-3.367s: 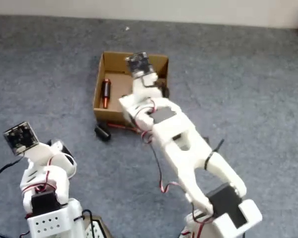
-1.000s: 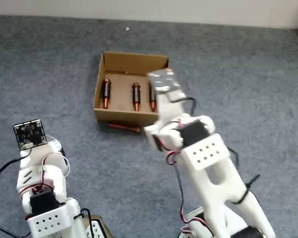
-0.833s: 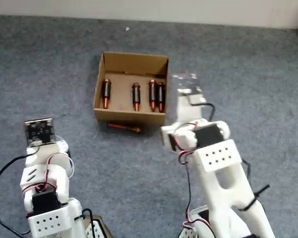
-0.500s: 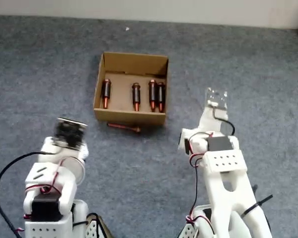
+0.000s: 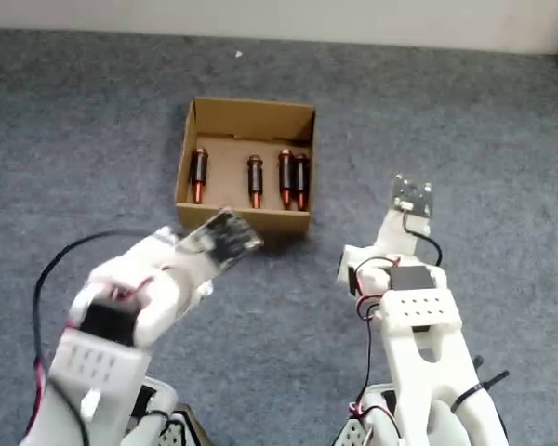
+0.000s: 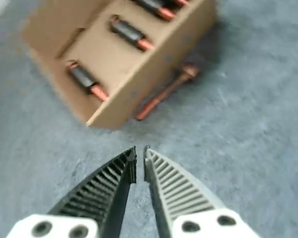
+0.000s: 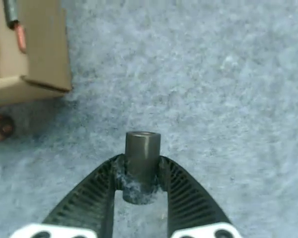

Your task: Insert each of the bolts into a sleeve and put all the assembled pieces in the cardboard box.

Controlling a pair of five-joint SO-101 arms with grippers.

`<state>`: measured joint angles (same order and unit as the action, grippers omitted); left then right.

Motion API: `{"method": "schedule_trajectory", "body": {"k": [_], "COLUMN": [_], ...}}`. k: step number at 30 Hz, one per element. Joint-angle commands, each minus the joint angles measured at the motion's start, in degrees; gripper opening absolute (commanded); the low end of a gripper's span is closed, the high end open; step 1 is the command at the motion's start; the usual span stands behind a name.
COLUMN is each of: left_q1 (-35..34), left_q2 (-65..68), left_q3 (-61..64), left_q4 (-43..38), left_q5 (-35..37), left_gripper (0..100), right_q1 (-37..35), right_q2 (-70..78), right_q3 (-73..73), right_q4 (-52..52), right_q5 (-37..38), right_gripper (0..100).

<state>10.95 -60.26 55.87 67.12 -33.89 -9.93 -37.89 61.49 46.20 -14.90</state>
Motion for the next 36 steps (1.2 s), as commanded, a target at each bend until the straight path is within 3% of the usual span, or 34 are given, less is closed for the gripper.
{"method": "schedule_trajectory", "body": {"k": [1,13,28,36], "left_q1": [3.47,5.58,5.67,5.67], "left_q2": [18.68,55.52,83.03,92.18], "left_q3": [-11.91,-31.96,-56.57,-61.41], "left_q4": [0.79,0.79,0.79,0.79], "left_q5": [-5.45,-15.91,-16.0,-15.82], "left_gripper": [14,17,17,16], "right_q1": [3.3,5.14,5.05,4.88], "right_q2": [-1.27,-1.27,-1.27,-1.27], "right_q3": [-0.22,-0.22,-0.13,-0.13], "right_q4": [-1.89,-2.15,-2.15,-2.15], "right_q5": [-2.46,-3.69,-3.69,-3.69], "right_gripper": [0.4,0.4,0.4,0.4]}}
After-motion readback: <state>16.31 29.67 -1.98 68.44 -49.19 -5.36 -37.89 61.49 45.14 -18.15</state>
